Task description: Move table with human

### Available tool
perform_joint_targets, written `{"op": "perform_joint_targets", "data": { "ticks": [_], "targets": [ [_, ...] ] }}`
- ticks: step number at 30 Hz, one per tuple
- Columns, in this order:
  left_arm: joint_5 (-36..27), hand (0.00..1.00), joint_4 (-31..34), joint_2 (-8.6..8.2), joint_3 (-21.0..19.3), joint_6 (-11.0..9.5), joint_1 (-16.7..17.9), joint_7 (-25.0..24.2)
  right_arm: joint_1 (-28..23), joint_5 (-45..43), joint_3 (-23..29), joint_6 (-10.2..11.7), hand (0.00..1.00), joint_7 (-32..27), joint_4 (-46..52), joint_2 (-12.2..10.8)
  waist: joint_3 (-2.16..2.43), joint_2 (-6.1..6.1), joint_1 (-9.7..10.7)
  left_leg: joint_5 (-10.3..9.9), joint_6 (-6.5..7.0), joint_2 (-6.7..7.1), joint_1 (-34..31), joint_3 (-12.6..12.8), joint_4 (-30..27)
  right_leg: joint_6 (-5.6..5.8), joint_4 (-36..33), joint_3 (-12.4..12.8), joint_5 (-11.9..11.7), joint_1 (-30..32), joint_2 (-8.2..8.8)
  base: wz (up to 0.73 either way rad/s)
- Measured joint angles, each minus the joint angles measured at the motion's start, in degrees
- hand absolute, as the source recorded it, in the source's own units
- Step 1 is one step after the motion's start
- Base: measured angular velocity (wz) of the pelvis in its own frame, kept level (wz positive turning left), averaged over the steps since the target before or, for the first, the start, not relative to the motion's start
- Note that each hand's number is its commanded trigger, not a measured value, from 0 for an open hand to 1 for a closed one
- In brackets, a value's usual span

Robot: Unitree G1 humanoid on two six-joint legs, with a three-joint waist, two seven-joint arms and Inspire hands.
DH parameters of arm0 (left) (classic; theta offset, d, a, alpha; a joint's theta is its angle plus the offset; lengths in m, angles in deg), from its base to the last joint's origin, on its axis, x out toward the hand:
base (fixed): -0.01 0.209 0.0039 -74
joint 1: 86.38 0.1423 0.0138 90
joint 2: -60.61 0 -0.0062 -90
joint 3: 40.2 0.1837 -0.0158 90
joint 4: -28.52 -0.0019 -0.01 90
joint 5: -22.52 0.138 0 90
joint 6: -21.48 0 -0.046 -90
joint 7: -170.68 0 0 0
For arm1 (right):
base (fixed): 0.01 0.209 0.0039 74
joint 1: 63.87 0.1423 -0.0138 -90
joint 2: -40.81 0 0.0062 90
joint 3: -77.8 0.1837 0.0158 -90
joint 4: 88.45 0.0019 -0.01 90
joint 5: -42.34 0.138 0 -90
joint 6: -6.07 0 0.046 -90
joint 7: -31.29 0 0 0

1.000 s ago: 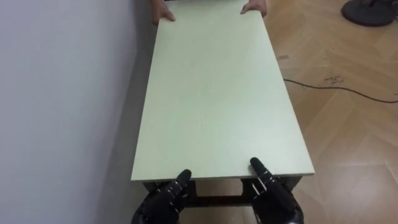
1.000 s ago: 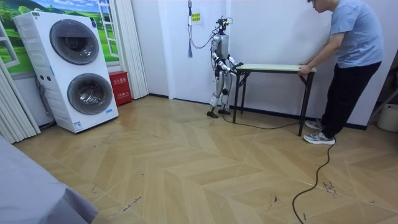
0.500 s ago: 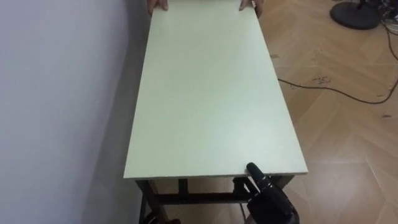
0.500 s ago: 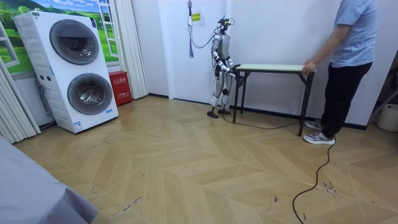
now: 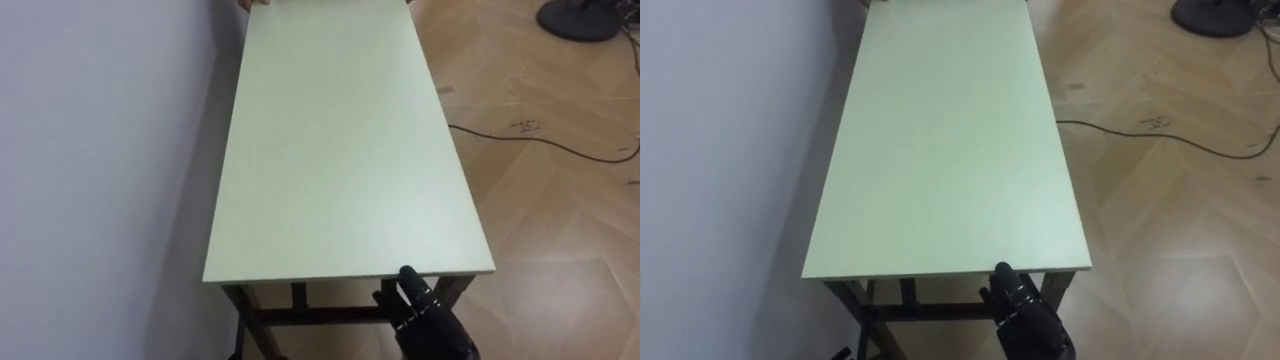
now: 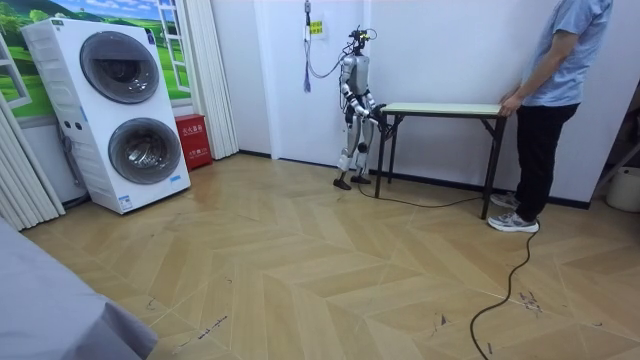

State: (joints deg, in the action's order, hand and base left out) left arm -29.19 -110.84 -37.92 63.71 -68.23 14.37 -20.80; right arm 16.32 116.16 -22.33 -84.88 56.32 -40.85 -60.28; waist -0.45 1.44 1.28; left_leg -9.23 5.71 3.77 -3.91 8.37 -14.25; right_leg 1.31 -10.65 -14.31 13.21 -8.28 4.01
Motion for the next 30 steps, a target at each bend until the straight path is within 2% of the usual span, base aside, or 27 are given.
{"op": "perform_joint_targets", "data": {
  "ticks": [5, 9, 14, 21, 27, 30],
  "targets": [
    [0.0, 0.00, 0.0, 0.08, 0.0, -0.8, 0.8, 0.5, -2.4, -2.0, 0.1, -0.4, 0.00, -0.4, -2.7, 0.4, -0.27, -0.46, 0.0, 0.0, 0.00, 0.01, 0.2, 0.2, 0.7, 0.00, -0.1, 0.2, 0.0, 0.1, 0.02, -0.03],
    [0.1, 0.00, -0.1, 0.03, -0.9, -1.1, 1.1, 0.7, -3.4, -3.5, 0.1, -0.4, 0.00, -0.4, -2.7, 1.2, -0.19, -0.82, 0.0, 0.0, 0.00, 0.00, 0.3, 0.3, 0.7, 0.00, -0.1, 0.2, 0.0, 0.1, 0.02, 0.00],
    [0.1, 0.00, -1.5, 0.17, -2.1, -1.6, 1.2, 0.7, -3.8, -5.6, 0.1, -0.4, 0.00, 0.2, -4.4, 1.6, 0.13, -1.58, -0.2, 0.0, -0.02, -0.01, 0.6, 0.3, 0.8, 0.00, 0.0, 0.2, 0.0, -0.1, 0.01, 0.00],
    [0.3, 0.00, -4.3, 0.26, -4.0, -2.4, 1.4, 0.6, -4.9, -7.2, 0.6, -0.3, 0.00, 0.4, -7.9, 2.3, 0.08, -1.67, -0.2, 0.0, -0.03, -0.10, 0.7, 0.8, 0.8, 0.00, 0.0, 1.7, 0.0, 0.0, -0.11, -0.04],
    [4.3, 0.00, -8.2, 0.48, -5.2, -2.4, 3.5, 0.8, -5.2, -9.0, 4.2, 0.1, 0.00, 1.4, -11.8, 2.5, 0.08, -1.72, -0.1, 0.0, -0.01, -0.10, 0.8, 0.8, 0.6, -0.01, 0.0, 1.6, 0.0, -0.1, -0.07, -0.01],
    [7.9, 0.00, -11.3, 0.39, -8.1, -2.2, 4.5, 1.5, -5.3, -11.4, 7.0, 0.2, 0.00, 0.9, -15.0, 2.7, -0.05, -1.69, -0.1, 0.0, -0.01, -0.07, 1.1, 0.6, 0.6, -0.01, 0.1, 1.4, 0.0, -0.6, -0.05, 0.01]
  ]
}}
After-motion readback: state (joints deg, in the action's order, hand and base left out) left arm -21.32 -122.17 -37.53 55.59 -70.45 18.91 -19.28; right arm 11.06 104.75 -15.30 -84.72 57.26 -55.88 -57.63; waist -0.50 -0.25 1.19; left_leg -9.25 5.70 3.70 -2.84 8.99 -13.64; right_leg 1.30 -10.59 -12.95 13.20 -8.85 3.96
